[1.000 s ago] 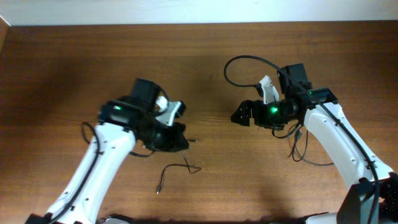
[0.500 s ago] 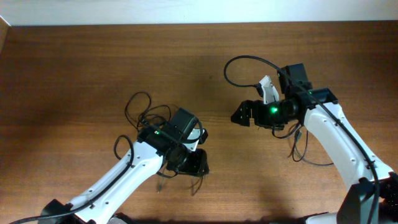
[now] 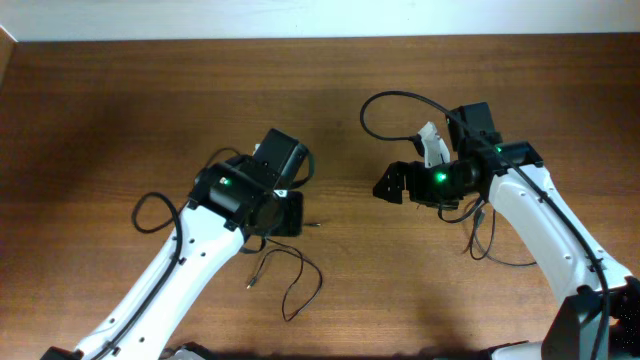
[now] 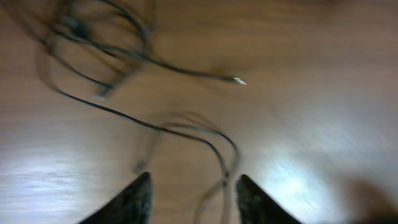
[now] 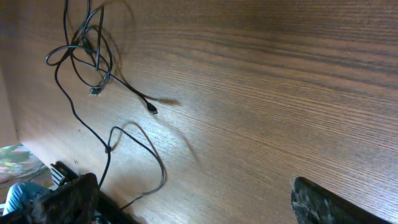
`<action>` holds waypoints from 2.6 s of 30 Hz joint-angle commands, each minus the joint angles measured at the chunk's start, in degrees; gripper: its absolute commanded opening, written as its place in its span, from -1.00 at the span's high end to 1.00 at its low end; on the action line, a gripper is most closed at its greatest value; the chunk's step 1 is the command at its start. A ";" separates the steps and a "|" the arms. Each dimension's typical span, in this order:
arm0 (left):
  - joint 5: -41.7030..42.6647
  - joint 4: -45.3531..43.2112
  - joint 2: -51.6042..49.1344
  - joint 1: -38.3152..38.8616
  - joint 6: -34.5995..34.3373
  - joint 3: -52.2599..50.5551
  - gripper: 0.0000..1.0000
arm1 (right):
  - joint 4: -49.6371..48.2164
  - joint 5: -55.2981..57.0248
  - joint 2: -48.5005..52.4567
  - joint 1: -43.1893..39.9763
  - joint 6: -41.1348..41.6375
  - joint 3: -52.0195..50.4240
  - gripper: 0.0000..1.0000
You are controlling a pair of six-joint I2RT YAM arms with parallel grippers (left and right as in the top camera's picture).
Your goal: Untangle cables
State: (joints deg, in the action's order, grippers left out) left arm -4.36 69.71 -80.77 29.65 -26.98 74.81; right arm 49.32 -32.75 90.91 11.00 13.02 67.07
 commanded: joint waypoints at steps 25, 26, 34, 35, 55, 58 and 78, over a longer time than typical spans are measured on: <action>-22.91 -6.80 -18.64 -2.93 12.07 0.24 -0.25 | 0.00 0.50 -0.44 -0.15 -0.70 -0.17 -0.97; -22.91 -7.78 -19.45 -3.76 12.09 0.24 -0.26 | -0.02 0.48 -0.44 -0.15 -0.70 -0.17 -0.97; -15.15 -14.19 -23.93 -10.54 18.14 0.24 -0.33 | -0.04 0.50 -0.44 -0.15 -0.72 -0.17 -0.97; -12.96 -14.51 -24.94 -10.75 20.22 0.24 -0.36 | -0.04 0.50 -0.44 -0.15 -0.72 -0.17 -0.97; -12.31 -17.00 -28.94 -12.68 21.07 0.24 0.75 | 1.11 2.84 -0.44 -0.15 -0.68 -0.17 -0.97; -11.37 -16.94 -28.87 -12.68 21.05 0.26 1.00 | 1.49 2.08 -0.44 -0.15 -0.70 -0.17 -0.97; 25.68 -12.74 1.75 -29.33 11.15 7.69 1.00 | 0.11 -15.80 -0.44 3.67 -10.29 -0.15 -0.97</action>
State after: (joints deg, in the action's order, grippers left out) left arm 10.87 56.34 -79.37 1.85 -15.03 81.45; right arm 50.09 -39.62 90.94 14.52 8.08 67.07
